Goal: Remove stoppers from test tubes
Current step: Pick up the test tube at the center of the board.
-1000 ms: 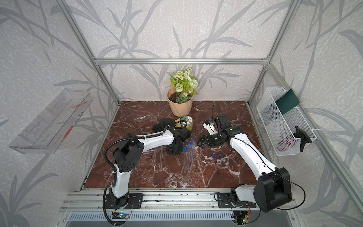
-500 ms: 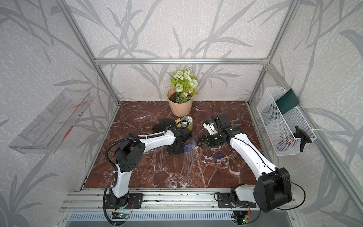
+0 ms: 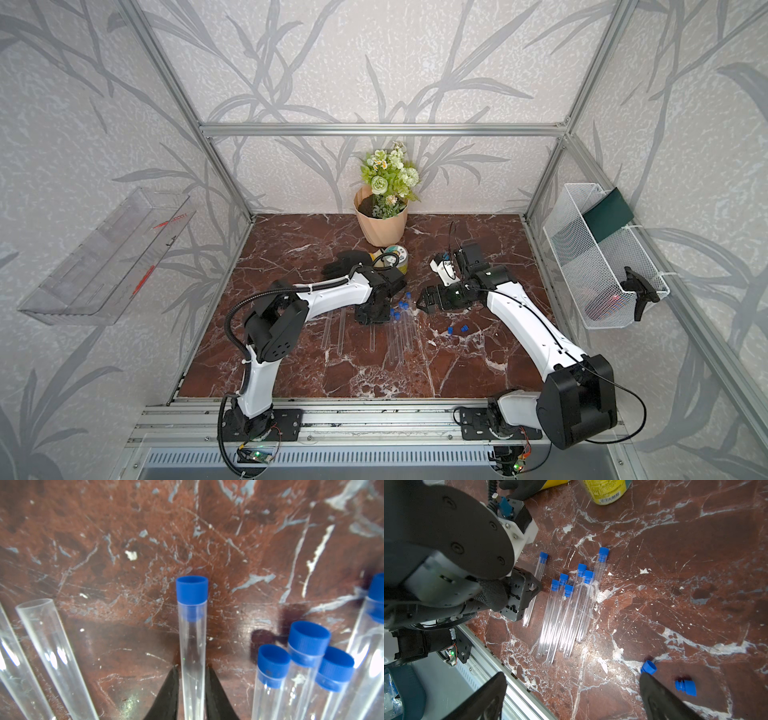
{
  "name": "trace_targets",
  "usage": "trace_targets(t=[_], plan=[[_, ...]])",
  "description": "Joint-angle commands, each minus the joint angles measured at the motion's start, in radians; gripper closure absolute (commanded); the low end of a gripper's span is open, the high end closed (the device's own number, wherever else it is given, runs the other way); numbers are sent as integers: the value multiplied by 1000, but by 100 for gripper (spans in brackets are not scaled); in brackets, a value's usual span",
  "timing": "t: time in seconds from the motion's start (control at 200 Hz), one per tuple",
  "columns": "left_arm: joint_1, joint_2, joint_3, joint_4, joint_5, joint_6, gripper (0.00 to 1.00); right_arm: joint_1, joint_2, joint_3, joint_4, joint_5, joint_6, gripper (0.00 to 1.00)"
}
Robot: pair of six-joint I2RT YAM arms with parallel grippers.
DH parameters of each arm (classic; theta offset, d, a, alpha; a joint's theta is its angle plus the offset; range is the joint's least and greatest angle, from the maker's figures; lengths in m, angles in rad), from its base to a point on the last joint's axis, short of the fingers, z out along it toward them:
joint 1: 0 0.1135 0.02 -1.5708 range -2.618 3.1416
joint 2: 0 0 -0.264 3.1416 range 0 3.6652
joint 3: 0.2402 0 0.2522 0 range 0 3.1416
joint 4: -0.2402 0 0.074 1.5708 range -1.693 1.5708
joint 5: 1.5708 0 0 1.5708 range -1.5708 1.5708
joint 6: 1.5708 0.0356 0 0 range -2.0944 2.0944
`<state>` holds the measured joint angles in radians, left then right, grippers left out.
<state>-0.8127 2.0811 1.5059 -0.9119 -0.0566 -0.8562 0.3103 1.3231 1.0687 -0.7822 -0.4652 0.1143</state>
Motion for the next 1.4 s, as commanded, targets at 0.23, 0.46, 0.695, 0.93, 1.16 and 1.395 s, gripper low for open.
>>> trace_targets(t=[0.23,0.46,0.695,0.93,1.16,1.395], plan=[[7,56,-12,16,-2,-9,82,-5,-22,0,9,-12,7,1],[7,38,-22,20,3,-7,86,-11,-14,0,15,-30,14,1],[5,-34,-70,60,3,4,87,-14,0,-5,20,-50,20,1],[-19,-175,-154,168,0,65,88,-25,9,-12,37,-76,30,1],[-69,-282,-155,235,52,143,89,-35,23,-28,51,-109,33,1],[-113,-308,-166,361,184,160,90,-64,51,-81,138,-207,93,1]])
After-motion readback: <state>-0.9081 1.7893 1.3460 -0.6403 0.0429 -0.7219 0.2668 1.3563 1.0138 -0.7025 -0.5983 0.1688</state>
